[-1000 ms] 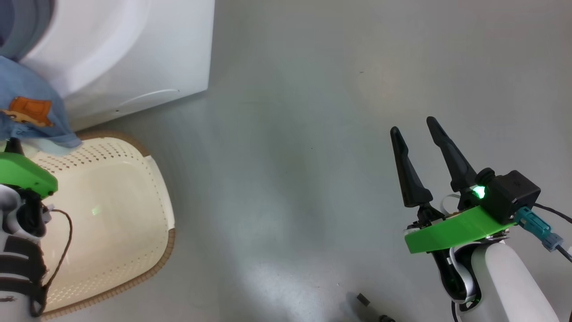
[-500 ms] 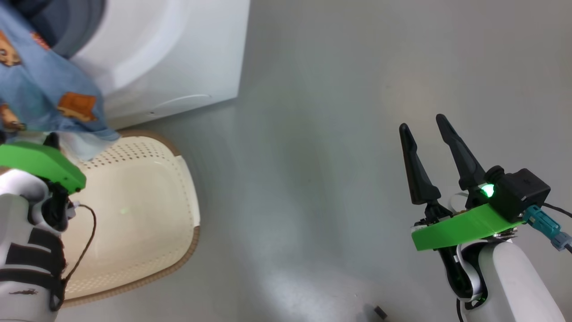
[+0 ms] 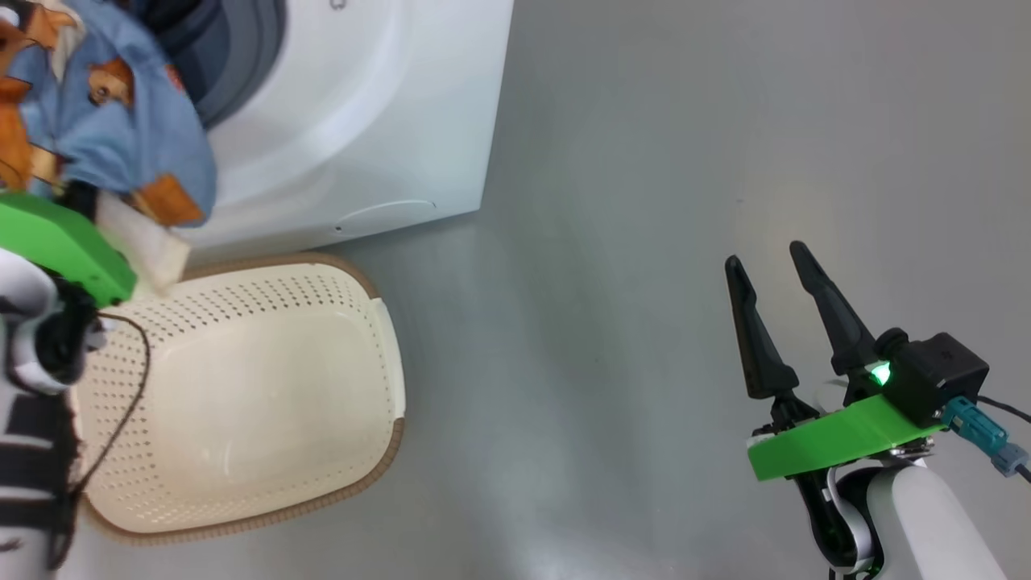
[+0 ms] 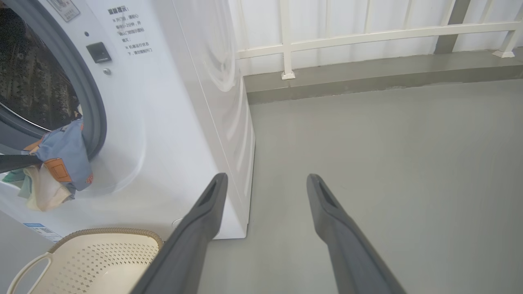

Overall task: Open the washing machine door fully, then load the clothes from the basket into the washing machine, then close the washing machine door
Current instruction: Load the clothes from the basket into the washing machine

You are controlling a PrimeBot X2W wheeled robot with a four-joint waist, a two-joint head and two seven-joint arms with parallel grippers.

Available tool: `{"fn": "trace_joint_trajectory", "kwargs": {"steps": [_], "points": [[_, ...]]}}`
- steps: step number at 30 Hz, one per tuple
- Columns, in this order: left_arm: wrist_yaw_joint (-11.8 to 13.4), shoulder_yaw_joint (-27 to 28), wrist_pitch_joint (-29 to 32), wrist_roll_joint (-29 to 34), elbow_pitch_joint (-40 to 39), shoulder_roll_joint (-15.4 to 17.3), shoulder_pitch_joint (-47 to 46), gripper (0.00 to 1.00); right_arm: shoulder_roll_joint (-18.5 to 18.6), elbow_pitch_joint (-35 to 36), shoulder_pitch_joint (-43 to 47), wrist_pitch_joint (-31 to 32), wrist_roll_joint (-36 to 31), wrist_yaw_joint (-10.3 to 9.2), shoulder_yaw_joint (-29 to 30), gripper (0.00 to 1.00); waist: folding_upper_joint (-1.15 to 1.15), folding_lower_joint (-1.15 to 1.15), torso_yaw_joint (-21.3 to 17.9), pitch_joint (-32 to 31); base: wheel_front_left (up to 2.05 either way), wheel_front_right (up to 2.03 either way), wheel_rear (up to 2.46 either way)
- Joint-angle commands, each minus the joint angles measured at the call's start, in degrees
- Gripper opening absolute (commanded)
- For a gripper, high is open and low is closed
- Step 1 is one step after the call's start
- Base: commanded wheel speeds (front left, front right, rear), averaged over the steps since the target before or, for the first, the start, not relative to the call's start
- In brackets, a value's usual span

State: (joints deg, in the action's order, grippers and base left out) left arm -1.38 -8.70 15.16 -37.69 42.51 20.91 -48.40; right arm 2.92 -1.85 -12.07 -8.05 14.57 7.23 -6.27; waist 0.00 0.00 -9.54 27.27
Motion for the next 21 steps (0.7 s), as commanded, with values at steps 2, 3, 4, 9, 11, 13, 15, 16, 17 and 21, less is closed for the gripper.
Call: {"fn": "trace_joint_trajectory", "kwargs": {"steps": [2,3,4,9,11,13,15,16,17,21], "points": [[1.6,2.1,2.3,-0.6,-6.4,4.1,1.7,0.00,0.3,1.4,1.2,-0.1,0.6,0.25,-1.1,1.00,0.00,0.00,0.3,-0.8,0.00,0.00,0.00],[2.6,2.3,4.1,-0.6,-9.5,4.9,2.6,0.00,0.3,1.4,1.3,-0.1,0.7,0.25,-1.2,1.00,0.00,0.00,0.3,-0.9,0.00,0.00,0.00],[3.5,2.8,5.8,-1.3,-12.7,5.4,3.4,0.00,0.3,1.3,1.3,-0.2,0.8,0.25,-1.2,1.00,0.00,0.00,0.2,-0.9,0.00,0.00,0.00],[8.7,5.3,14.3,-2.9,-26.3,9.2,6.7,0.00,0.1,0.8,1.0,-0.9,1.6,0.25,-2.0,1.00,0.00,0.00,-1.0,-0.7,0.00,0.00,0.00],[10.5,6.4,17.2,-3.4,-29.5,10.8,7.3,0.00,0.1,0.4,0.7,-1.3,2.0,0.25,-2.6,1.00,0.00,0.00,-1.9,-0.4,0.00,0.00,0.00],[12.1,7.2,19.4,-3.5,-31.8,12.3,7.5,0.00,0.1,-0.1,0.3,-1.7,2.4,0.25,-3.0,1.00,0.00,0.00,-2.8,0.0,0.00,0.00,0.00],[13.2,8.0,20.8,-3.7,-33.3,13.3,7.2,0.00,0.0,-0.5,0.0,-2.2,2.8,0.25,-3.2,1.00,0.00,0.00,-3.8,0.5,0.00,0.00,0.00],[13.7,8.3,21.4,-3.6,-33.6,13.8,6.9,0.00,0.0,-0.7,-0.2,-2.4,3.1,0.25,-3.4,1.00,0.00,0.00,-4.3,0.8,0.00,0.00,0.00],[14.1,8.5,21.9,-3.6,-33.7,14.2,6.5,0.00,0.0,-0.9,-0.3,-2.6,3.4,0.25,-3.5,1.00,0.00,0.00,-4.8,1.2,0.00,0.00,0.00],[15.7,9.5,23.0,-3.4,-32.4,15.6,4.9,0.00,0.0,-1.9,-0.9,-3.7,4.6,0.25,-3.9,1.00,0.00,0.00,-6.9,2.7,0.00,0.00,0.00]]}}
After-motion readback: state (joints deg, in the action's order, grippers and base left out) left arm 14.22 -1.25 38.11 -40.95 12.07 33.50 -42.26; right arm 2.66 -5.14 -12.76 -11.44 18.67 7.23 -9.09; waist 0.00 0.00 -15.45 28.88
